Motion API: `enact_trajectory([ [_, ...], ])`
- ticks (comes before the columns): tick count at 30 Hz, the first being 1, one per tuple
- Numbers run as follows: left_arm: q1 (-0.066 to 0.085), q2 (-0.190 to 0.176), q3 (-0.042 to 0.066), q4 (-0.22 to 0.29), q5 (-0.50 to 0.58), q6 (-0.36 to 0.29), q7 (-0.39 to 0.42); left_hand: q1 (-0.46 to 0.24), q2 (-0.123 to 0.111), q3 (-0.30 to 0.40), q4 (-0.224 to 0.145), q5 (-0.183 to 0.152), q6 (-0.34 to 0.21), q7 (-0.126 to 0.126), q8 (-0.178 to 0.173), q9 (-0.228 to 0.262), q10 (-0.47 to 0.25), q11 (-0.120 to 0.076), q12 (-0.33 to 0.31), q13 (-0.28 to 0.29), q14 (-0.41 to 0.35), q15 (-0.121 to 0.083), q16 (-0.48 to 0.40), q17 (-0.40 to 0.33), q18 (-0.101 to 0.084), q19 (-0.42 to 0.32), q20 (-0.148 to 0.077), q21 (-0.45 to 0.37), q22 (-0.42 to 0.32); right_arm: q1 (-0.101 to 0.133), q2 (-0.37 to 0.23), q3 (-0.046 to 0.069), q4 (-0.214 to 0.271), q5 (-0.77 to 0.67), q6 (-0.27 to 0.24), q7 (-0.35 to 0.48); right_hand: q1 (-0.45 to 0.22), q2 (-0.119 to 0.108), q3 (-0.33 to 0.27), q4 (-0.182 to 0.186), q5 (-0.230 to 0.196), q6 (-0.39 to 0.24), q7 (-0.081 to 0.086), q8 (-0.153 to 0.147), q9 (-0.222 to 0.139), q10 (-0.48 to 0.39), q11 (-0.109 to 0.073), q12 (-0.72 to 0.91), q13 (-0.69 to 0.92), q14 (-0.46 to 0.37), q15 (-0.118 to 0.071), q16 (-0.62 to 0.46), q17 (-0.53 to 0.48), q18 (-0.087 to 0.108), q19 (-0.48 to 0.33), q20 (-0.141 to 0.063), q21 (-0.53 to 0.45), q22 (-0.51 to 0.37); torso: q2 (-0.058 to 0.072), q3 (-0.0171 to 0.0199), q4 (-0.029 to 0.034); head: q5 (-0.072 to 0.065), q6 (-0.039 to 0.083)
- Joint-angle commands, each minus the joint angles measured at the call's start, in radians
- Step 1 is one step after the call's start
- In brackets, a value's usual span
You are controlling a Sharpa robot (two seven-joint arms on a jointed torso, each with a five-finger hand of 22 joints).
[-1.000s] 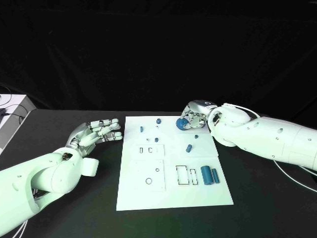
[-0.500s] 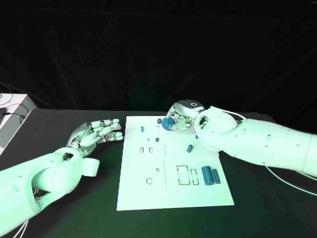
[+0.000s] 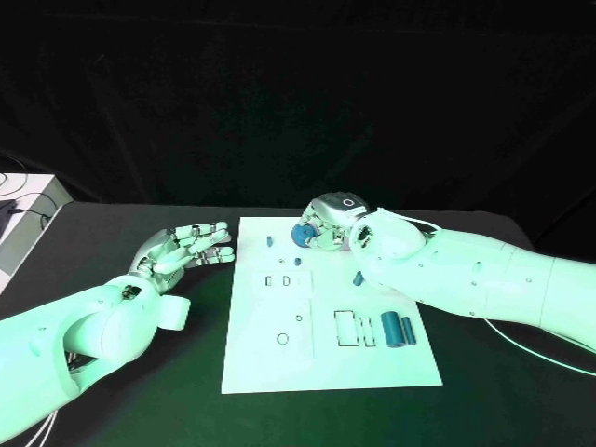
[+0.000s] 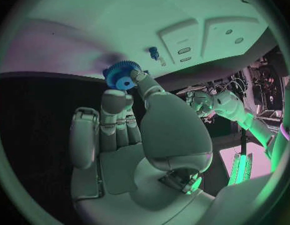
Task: Assemble the parts on the task board
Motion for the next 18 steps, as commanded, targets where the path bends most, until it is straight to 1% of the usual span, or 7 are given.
enact_trajectory([
  [1, 0.000, 0.002, 0.001, 0.004, -0.005, 0.014, 0.008, -0.005, 0.004, 0.000, -0.004, -0.006, -0.002, 0.000, 0.000, 0.001, -0.003, 0.002, -0.002, 0.001, -0.005, 0.000, -0.002, -0.001, -0.013, -0.007, 0.002, -0.003, -0.001, -0.002, 0.011, 0.000, -0.011, -0.026, -0.018, -0.009, 0.002, -0.004, 0.001, 0.004, -0.002, 0.034, 0.029, 0.006, 0.037, 0.007, -0.002, -0.004, 0.001, 0.001, -0.002, -0.006, 0.001, -0.014, 0.093, -0.007, -0.003, 0.225, 0.000, 0.0007, -0.0017, 0.003, -0.001],
  [3, 0.000, 0.002, 0.001, 0.004, -0.005, 0.014, 0.008, -0.005, 0.004, 0.000, -0.004, -0.006, -0.002, 0.000, 0.000, 0.001, -0.003, 0.002, -0.002, 0.001, -0.005, 0.000, -0.002, -0.001, -0.013, -0.007, 0.002, -0.003, -0.001, -0.004, 0.017, 0.000, -0.016, -0.027, -0.019, -0.008, 0.002, -0.005, 0.001, 0.004, -0.002, 0.033, 0.030, 0.006, 0.036, 0.007, -0.002, -0.004, 0.001, 0.002, -0.002, -0.006, 0.001, -0.014, 0.093, -0.007, -0.003, 0.225, 0.000, 0.0003, -0.0010, 0.007, -0.001],
  [4, 0.000, 0.002, 0.001, 0.004, -0.005, 0.014, 0.007, -0.005, 0.004, 0.000, -0.004, -0.006, -0.002, 0.000, 0.000, 0.001, -0.003, 0.002, -0.002, 0.001, -0.005, 0.000, -0.002, -0.001, -0.013, -0.007, 0.002, -0.003, -0.001, -0.005, 0.019, 0.000, -0.019, -0.027, -0.018, -0.008, 0.002, -0.005, 0.001, 0.004, -0.002, 0.033, 0.030, 0.005, 0.036, 0.006, -0.002, -0.004, 0.001, 0.002, -0.002, -0.006, 0.001, -0.014, 0.093, -0.007, -0.003, 0.225, 0.000, 0.0004, -0.0013, 0.007, 0.001],
  [8, 0.000, 0.002, 0.001, 0.004, -0.005, 0.013, 0.007, -0.005, 0.004, 0.000, -0.004, -0.006, -0.002, 0.000, 0.000, 0.001, -0.003, 0.002, -0.002, 0.001, -0.005, 0.000, -0.002, -0.001, -0.013, -0.007, 0.002, -0.003, -0.001, -0.007, 0.030, 0.000, -0.032, -0.028, -0.013, -0.004, -0.001, -0.007, -0.001, 0.007, -0.002, 0.032, 0.030, 0.006, 0.036, 0.006, -0.002, -0.004, 0.001, 0.001, -0.002, -0.006, 0.001, -0.013, 0.093, -0.006, -0.005, 0.224, -0.001, 0.0002, -0.0018, 0.007, 0.000],
  [12, 0.000, 0.002, 0.001, 0.005, -0.005, 0.012, 0.009, -0.005, 0.004, 0.000, -0.005, -0.005, -0.001, 0.000, 0.000, 0.001, -0.003, 0.002, -0.002, 0.001, -0.005, 0.000, -0.002, -0.001, -0.013, -0.008, 0.003, -0.003, -0.001, -0.013, 0.042, -0.001, -0.046, -0.033, -0.014, -0.007, 0.001, -0.006, 0.000, 0.007, -0.002, 0.030, 0.031, 0.005, 0.035, 0.005, -0.002, -0.007, 0.000, 0.001, -0.002, -0.007, 0.001, -0.013, 0.093, -0.006, -0.004, 0.225, 0.000, 0.0015, -0.0023, 0.008, 0.000],
  [15, 0.000, 0.002, 0.001, 0.006, -0.005, 0.012, 0.008, -0.005, 0.004, 0.000, -0.005, -0.005, -0.001, 0.000, 0.000, 0.001, -0.003, 0.002, -0.002, 0.001, -0.005, 0.000, -0.002, -0.001, -0.013, -0.008, 0.003, -0.003, -0.001, -0.015, 0.049, -0.001, -0.057, -0.035, -0.013, -0.009, 0.003, -0.005, 0.000, 0.007, -0.003, 0.029, 0.031, 0.005, 0.035, 0.004, -0.001, -0.007, 0.000, 0.001, -0.002, -0.007, 0.001, -0.013, 0.093, -0.006, -0.004, 0.225, 0.000, 0.0012, -0.0015, 0.008, -0.001],
  [18, 0.000, 0.002, 0.001, 0.006, -0.005, 0.012, 0.008, -0.005, 0.004, 0.000, -0.005, -0.005, -0.001, 0.000, 0.000, 0.001, -0.003, 0.002, -0.002, 0.001, -0.005, 0.000, -0.002, -0.001, -0.013, -0.008, 0.003, -0.003, -0.001, -0.017, 0.055, -0.001, -0.067, -0.035, -0.011, -0.009, 0.003, -0.005, 0.000, 0.007, -0.003, 0.029, 0.031, 0.005, 0.035, 0.004, -0.001, -0.007, 0.000, 0.001, -0.002, -0.007, 0.001, -0.013, 0.093, -0.006, -0.004, 0.225, -0.001, 0.0010, -0.0026, 0.010, -0.002],
])
